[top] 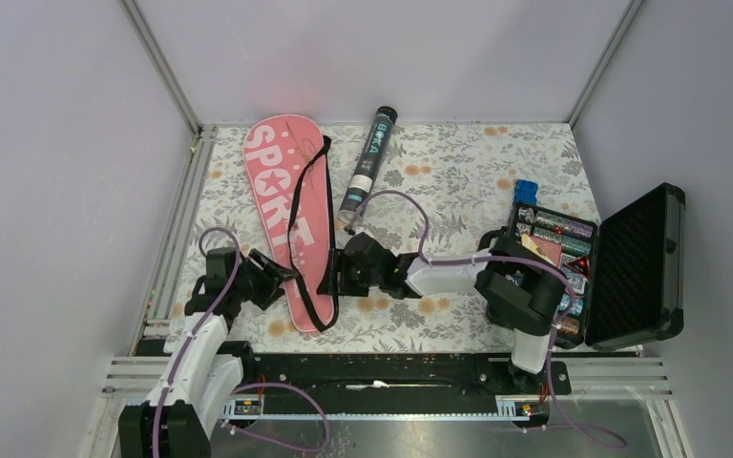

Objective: Pack up the badminton gear

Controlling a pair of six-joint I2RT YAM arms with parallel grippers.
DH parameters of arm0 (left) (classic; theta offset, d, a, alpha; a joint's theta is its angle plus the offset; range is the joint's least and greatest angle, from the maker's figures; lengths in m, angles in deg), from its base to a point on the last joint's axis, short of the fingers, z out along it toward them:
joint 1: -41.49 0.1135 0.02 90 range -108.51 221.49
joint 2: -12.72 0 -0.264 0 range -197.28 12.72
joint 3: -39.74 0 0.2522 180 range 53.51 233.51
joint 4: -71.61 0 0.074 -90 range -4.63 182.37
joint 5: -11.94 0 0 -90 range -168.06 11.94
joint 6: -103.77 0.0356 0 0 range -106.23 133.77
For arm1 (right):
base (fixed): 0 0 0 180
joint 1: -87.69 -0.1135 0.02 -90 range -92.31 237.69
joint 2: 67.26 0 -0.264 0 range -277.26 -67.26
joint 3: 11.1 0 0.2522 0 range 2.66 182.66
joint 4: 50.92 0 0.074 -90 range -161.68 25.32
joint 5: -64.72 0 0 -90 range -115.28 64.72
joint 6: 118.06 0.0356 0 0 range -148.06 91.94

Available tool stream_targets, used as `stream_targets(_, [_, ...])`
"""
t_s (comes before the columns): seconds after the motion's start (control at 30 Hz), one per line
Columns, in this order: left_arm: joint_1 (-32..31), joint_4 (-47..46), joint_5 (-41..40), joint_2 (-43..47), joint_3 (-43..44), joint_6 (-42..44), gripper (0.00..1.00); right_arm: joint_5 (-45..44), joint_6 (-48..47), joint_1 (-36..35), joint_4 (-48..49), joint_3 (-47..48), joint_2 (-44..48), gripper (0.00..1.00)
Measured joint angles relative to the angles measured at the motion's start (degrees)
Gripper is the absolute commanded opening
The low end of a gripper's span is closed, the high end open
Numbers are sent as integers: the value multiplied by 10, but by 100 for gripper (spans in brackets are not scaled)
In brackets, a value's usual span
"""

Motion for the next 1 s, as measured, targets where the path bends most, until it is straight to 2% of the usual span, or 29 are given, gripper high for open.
stream_targets(0.1, [0, 28, -30, 16, 31, 8, 63, -35, -21, -1, -39, 0, 39, 76])
stream_targets(0.27, [-1, 52, -79, 32, 75, 37, 65, -71, -49, 9, -82, 28, 50, 76])
stream_targets(0.53, [-1, 97, -97, -1, 154, 131, 67, -72, -76, 58, -108, 103, -16, 74])
stream_targets(0.8, [-1, 101, -79, 2, 168, 206, 71, -33, -89, 69, -111, 182, -105, 70])
stream_targets(0.87, [-1, 103, -79, 2, 172, 218, 72, -26, -87, 69, -108, 198, -121, 63])
stream_targets(1.0, [-1, 99, -81, 4, 172, 227, 72, -16, -72, 69, -96, 213, -143, 19])
